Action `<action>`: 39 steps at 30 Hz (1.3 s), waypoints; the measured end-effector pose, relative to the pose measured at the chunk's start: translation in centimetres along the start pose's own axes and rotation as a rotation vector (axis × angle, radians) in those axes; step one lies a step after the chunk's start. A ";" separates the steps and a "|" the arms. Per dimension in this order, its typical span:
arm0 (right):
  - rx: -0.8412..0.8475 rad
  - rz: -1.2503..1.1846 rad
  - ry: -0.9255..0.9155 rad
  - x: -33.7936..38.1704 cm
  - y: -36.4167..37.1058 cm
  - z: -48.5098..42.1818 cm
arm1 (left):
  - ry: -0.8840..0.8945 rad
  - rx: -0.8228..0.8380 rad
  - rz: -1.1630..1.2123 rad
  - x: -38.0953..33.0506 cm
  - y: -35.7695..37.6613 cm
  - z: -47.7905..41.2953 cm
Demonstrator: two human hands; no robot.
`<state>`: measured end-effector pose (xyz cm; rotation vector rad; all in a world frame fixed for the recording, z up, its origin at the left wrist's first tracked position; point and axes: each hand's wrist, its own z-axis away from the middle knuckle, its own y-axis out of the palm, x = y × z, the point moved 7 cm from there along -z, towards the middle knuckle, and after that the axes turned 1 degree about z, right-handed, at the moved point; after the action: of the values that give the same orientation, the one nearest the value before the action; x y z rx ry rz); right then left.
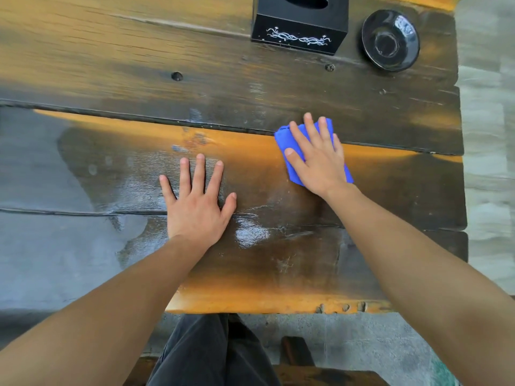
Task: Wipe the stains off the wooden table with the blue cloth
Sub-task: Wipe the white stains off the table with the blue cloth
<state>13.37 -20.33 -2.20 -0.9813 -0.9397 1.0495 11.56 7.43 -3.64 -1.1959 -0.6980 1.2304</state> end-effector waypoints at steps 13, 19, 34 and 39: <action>0.103 0.195 -0.508 6.8 4.1 10.3 | 0.010 -0.042 0.039 0.2 0.0 0.1; 0.150 0.214 -0.641 8.7 7.0 18.0 | 0.007 -0.041 0.036 0.2 -0.1 0.2; 0.399 -0.898 -0.154 7.0 5.8 28.0 | 0.006 -0.033 0.032 0.2 -0.3 0.4; -0.109 -0.763 0.159 -5.2 0.2 22.1 | -0.008 -0.030 0.056 0.3 -0.5 0.3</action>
<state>-8.64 -21.23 3.10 -0.6820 -1.1159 0.2780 11.50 7.89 -3.12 -1.2429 -0.6950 1.2754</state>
